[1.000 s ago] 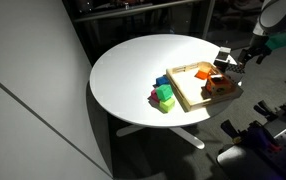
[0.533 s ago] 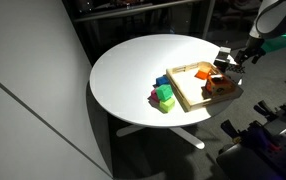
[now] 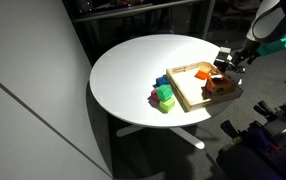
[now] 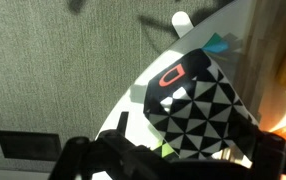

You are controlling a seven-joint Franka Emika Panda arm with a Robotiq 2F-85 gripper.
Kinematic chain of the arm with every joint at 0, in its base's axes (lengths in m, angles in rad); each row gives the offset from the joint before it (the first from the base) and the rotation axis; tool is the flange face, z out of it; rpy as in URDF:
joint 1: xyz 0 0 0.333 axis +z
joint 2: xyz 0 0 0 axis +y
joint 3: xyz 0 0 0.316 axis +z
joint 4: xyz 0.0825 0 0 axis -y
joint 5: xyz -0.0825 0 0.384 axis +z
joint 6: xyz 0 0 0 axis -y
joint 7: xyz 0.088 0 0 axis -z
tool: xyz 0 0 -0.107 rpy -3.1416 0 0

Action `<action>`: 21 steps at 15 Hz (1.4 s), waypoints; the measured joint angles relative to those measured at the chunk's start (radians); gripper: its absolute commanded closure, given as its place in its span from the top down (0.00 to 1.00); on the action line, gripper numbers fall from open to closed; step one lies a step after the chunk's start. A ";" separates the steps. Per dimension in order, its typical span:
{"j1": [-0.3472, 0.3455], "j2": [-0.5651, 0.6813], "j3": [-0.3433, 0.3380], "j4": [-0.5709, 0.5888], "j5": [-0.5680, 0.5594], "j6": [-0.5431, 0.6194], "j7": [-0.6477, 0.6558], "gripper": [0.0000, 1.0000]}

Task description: Put the black and white box onto the tray

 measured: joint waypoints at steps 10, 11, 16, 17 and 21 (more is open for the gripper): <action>-0.137 0.024 0.133 0.000 0.252 0.025 -0.221 1.00; -0.151 0.025 0.143 0.000 0.273 0.024 -0.240 0.93; -0.174 0.027 0.147 0.001 0.294 0.011 -0.249 0.53; -0.174 0.026 0.146 0.003 0.294 0.007 -0.248 0.45; -0.174 0.023 0.145 0.010 0.294 -0.009 -0.243 0.18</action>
